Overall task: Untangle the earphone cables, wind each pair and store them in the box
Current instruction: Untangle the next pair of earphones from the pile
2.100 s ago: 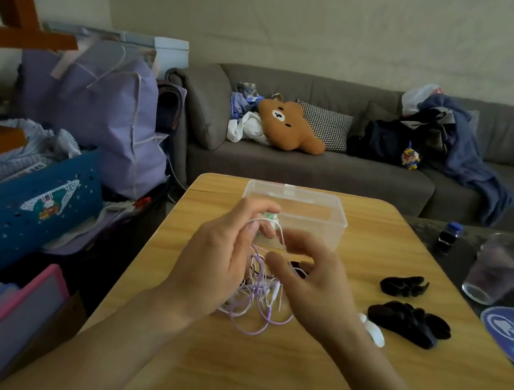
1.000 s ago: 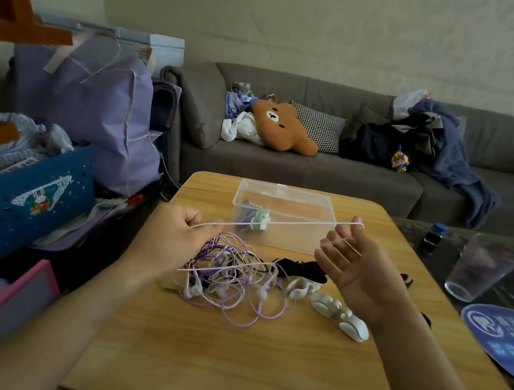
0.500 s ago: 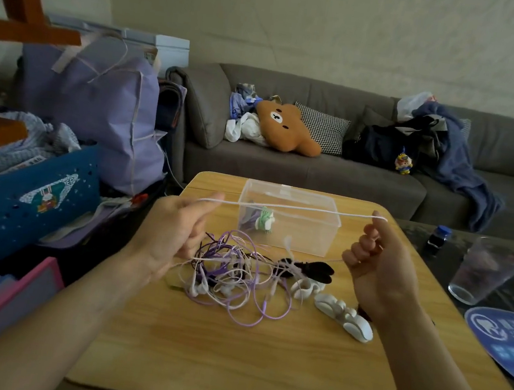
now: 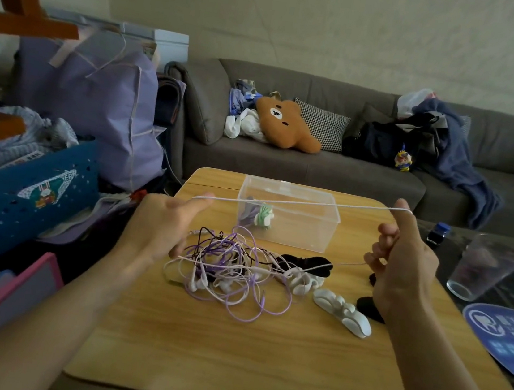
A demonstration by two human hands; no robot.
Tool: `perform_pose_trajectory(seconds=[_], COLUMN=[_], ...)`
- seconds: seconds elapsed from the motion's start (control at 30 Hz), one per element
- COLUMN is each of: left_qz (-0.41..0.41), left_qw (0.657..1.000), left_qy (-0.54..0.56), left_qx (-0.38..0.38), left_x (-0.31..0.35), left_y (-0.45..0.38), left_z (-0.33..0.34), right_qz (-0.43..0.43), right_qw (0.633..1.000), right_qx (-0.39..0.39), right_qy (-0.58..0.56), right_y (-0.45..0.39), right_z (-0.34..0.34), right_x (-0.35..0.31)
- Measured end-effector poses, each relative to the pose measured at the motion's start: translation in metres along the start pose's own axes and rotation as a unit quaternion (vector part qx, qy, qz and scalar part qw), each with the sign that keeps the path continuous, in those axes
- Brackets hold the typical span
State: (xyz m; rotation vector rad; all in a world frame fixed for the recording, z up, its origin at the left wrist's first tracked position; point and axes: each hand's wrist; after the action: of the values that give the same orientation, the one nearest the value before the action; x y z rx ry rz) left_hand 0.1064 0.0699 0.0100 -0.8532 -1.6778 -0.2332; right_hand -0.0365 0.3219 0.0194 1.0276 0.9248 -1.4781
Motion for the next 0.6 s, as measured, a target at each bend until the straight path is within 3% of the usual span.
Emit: perform_pose_trajectory(seconds=[0.1,0.23,0.37,0.5,0.6], left_qz=[-0.054,0.092,0.124,0.002,-0.021], left_qw=[0.998,0.977,0.965,0.995,0.999], left_qy=[0.025,-0.17,-0.181,-0.067,-0.036], left_qx=[-0.031,0.095,0.145,0.08,0.03], left_x=[0.005,-0.002,-0.009,-0.01,-0.005], left_y=[-0.001,-0.004,-0.007,-0.008,-0.007], left_z=[-0.002,-0.012,-0.018,-0.016,-0.018], right_qz=[0.03,-0.05,-0.169,-0.169,-0.115], right_qw=[0.999,0.996,0.973,0.973,0.981], right_qx=[-0.028,0.02,0.055,0.039,0.031], right_qy=[0.021,0.074,0.146,0.155,0.153], right_y=[0.002,0.002,0.001,0.003,0.001], right_z=[0.001,-0.005,-0.01,-0.01,-0.011], right_x=[-0.006,-0.013,-0.009,-0.009,-0.006])
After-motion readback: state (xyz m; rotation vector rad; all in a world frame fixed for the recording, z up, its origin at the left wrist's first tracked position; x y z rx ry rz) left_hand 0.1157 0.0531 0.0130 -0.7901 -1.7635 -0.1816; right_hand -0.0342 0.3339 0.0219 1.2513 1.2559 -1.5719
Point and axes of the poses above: each hand's wrist, its own y-axis away from the middle knuckle, its own z-axis out of the palm, x = y × z, and after that the axes turned 6 degrees about x, right-handed
